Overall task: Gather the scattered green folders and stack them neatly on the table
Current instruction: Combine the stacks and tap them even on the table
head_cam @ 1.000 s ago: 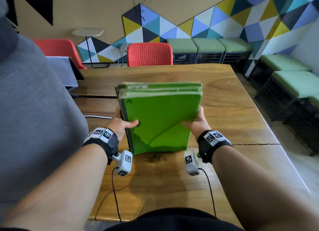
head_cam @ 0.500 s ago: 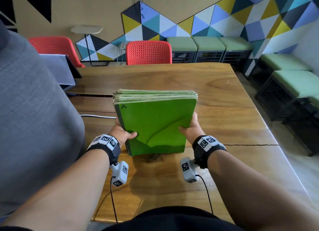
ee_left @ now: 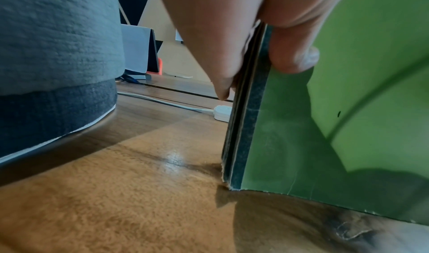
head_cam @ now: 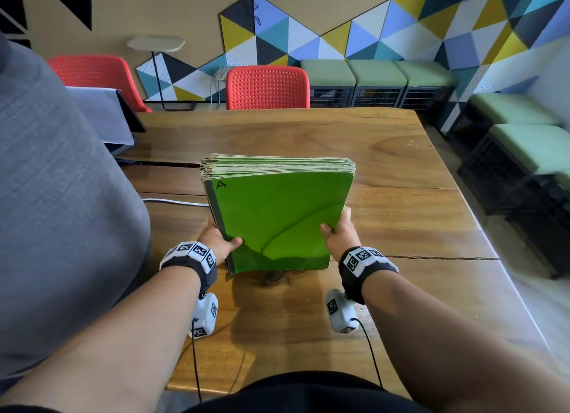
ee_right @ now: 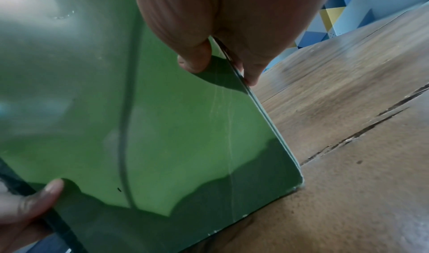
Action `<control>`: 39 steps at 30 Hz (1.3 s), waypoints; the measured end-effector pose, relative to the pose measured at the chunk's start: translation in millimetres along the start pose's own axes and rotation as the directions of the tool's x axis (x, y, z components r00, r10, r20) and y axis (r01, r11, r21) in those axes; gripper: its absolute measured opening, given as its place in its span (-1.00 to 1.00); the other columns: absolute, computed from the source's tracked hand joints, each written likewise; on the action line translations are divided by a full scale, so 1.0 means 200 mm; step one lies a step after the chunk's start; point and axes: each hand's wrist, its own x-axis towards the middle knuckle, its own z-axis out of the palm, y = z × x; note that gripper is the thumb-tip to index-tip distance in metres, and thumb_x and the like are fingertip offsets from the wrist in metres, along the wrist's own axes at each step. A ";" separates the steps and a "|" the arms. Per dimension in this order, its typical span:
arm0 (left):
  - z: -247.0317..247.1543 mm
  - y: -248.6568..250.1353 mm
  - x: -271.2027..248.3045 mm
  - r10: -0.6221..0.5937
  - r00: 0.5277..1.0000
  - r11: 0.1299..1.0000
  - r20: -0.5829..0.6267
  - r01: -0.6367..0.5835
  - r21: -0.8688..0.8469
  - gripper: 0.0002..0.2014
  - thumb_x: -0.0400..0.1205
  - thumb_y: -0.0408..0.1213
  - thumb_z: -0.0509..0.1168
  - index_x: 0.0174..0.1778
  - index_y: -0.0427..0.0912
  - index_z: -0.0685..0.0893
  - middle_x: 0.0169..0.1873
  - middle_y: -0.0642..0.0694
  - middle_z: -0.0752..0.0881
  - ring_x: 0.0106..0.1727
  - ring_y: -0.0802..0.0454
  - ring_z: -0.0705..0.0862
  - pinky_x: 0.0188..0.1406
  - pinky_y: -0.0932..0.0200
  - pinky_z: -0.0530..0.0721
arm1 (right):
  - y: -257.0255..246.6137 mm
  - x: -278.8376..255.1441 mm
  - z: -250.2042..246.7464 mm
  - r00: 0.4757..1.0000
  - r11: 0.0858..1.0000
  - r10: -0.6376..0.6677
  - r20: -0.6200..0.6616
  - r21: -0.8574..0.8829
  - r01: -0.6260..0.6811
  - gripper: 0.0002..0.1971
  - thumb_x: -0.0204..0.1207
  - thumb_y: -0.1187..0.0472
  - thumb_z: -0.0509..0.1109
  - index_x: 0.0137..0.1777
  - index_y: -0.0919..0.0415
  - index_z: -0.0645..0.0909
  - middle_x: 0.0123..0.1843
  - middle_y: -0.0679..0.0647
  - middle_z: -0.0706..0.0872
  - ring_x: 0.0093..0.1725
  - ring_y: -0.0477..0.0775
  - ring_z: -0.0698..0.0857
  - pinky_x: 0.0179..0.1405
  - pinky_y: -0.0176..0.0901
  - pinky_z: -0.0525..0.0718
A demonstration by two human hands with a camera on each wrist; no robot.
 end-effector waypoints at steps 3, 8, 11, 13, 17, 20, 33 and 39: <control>0.01 0.02 -0.03 0.014 0.998 0.999 -0.053 -0.012 0.038 -0.67 0.56 -0.12 0.42 0.15 -0.12 0.53 0.15 -0.23 0.75 0.07 -0.20 0.70 -0.08 0.14 0.50 | -0.02 -0.02 -0.01 1.000 0.998 0.012 -0.001 -0.064 -0.012 -0.53 0.68 0.26 0.24 0.49 0.24 0.13 0.12 0.08 0.55 0.08 0.17 0.60 -0.05 -0.08 0.49; 0.01 0.05 -0.05 0.016 0.995 0.999 -0.102 -0.011 0.049 -0.69 0.55 -0.13 0.44 0.07 -0.14 0.51 0.04 -0.27 0.77 -0.06 -0.20 0.69 -0.17 0.16 0.47 | -0.07 -0.04 -0.05 0.999 0.989 0.049 -0.005 -0.140 -0.050 -0.49 0.69 0.23 0.24 0.54 0.30 0.11 0.33 0.26 0.59 0.27 0.26 0.59 0.05 0.00 0.54; 0.01 0.07 -0.08 -0.019 0.993 0.997 -0.113 0.028 0.079 -0.56 0.55 -0.09 0.44 0.16 -0.36 0.55 -0.22 -0.22 0.66 -0.22 -0.14 0.56 -0.21 0.09 0.49 | -0.08 -0.07 -0.07 0.997 0.980 0.073 -0.004 -0.185 -0.072 -0.42 0.69 0.20 0.24 0.59 0.32 0.06 0.44 0.35 0.52 0.39 0.33 0.54 0.18 0.09 0.55; 0.01 0.08 -0.09 -0.035 0.994 0.991 -0.101 0.048 0.122 -0.56 0.54 -0.03 0.42 0.02 -0.36 0.54 -0.27 -0.18 0.57 -0.22 -0.16 0.56 -0.21 0.04 0.51 | -0.07 -0.08 -0.08 0.996 0.977 0.085 -0.006 -0.194 -0.084 -0.42 0.69 0.19 0.24 0.59 0.32 0.05 0.44 0.36 0.52 0.39 0.33 0.54 0.19 0.10 0.56; 0.01 0.15 -0.09 0.012 0.999 0.980 -0.047 -0.003 0.201 -0.50 0.49 0.09 0.42 -0.01 -0.33 0.59 -0.19 -0.20 0.65 -0.10 -0.19 0.68 -0.19 0.08 0.59 | -0.03 -0.07 -0.14 0.994 0.977 0.100 -0.051 -0.186 -0.108 -0.52 0.68 0.18 0.25 0.48 0.30 0.15 0.31 0.37 0.61 0.23 0.34 0.62 0.02 0.10 0.60; 0.03 0.26 -0.11 0.029 1.000 0.964 0.000 -0.028 0.263 -0.41 0.52 0.08 0.40 0.20 -0.38 0.53 0.06 -0.28 0.67 0.12 -0.23 0.67 -0.10 0.08 0.55 | 0.01 -0.06 -0.21 0.990 0.978 0.116 -0.085 -0.164 -0.128 -0.56 0.68 0.20 0.24 0.47 0.28 0.19 0.26 0.36 0.64 0.01 0.25 0.61 -0.12 -0.02 0.53; 0.53 0.70 -0.28 0.019 0.968 0.922 0.251 -0.114 0.369 -0.20 0.56 0.15 0.30 0.54 -0.36 0.26 0.46 -0.26 0.47 0.45 -0.18 0.50 0.36 0.00 0.51 | 0.47 0.00 -0.70 0.931 0.910 0.326 -0.164 -0.213 -0.356 -0.58 0.67 0.19 0.27 0.48 0.29 0.37 0.34 0.27 0.63 0.28 0.26 0.63 0.12 0.00 0.60; 0.86 0.96 -0.32 -0.034 0.937 0.920 0.348 -0.106 0.378 -0.16 0.58 0.16 0.28 0.60 -0.35 0.18 0.55 -0.23 0.37 0.52 -0.17 0.44 0.42 -0.02 0.47 | 0.77 0.09 -1.00 0.914 0.871 0.363 -0.178 -0.283 -0.401 -0.71 0.66 0.18 0.28 0.29 0.32 0.51 0.19 0.26 0.69 0.16 0.24 0.67 0.11 0.03 0.63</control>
